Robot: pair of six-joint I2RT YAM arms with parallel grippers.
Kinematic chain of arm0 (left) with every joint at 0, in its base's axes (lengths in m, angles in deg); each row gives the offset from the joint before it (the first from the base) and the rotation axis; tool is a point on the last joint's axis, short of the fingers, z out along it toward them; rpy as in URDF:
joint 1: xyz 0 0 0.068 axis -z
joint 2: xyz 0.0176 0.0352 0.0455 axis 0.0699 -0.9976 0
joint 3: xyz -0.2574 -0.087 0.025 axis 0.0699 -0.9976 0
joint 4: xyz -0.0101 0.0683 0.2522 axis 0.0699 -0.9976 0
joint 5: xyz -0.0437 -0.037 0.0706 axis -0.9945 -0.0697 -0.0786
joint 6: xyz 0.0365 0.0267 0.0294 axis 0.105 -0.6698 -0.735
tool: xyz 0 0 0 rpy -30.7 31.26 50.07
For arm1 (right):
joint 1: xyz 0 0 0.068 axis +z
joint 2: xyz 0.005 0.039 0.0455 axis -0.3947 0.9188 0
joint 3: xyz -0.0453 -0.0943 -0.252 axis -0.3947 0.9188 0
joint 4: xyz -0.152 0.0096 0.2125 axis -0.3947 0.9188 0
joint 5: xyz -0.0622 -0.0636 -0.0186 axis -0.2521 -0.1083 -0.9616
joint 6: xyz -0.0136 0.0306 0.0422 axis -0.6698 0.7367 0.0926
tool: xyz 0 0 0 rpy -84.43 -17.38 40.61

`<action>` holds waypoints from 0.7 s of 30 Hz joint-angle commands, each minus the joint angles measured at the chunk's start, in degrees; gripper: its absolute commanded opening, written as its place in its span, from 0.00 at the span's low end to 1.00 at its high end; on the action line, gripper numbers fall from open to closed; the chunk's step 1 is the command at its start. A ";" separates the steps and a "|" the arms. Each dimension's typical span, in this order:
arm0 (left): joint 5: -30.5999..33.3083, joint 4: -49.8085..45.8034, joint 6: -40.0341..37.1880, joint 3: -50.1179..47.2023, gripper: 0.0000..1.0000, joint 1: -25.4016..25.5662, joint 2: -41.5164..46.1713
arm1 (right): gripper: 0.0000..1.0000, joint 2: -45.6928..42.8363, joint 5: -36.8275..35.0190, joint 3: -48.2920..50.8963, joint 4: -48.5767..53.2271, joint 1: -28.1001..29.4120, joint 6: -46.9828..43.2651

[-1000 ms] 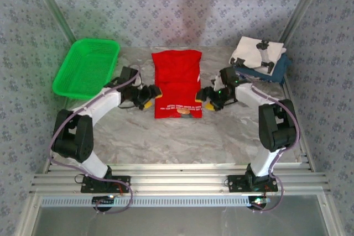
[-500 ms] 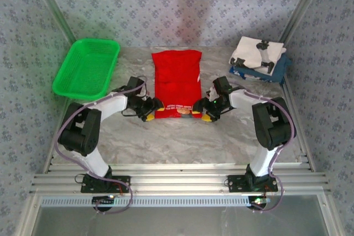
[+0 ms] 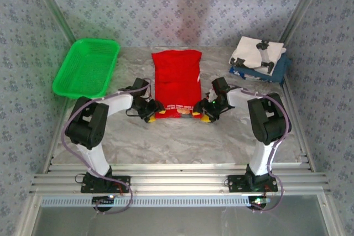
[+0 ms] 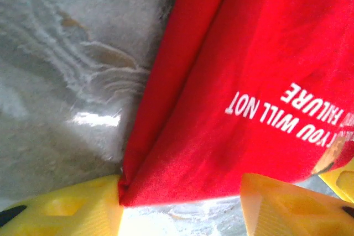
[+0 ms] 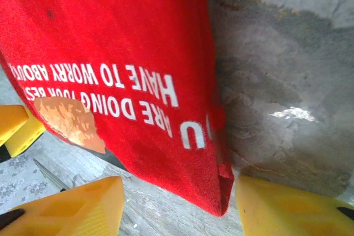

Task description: Fold and stack the t-shirts

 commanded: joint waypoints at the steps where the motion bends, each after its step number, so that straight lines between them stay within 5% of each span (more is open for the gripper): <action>1: 2.28 3.04 0.77 2.07 0.50 1.20 -3.33 | 0.53 3.41 -1.18 -2.04 -4.18 0.45 1.16; 12: 4.31 0.89 -2.17 4.45 0.02 1.57 -2.72 | 0.06 3.04 0.14 -4.79 -0.57 0.03 0.31; 21: 7.88 -7.36 -0.38 -7.78 0.00 4.73 15.74 | 0.00 -14.71 -0.25 6.69 10.10 2.77 1.66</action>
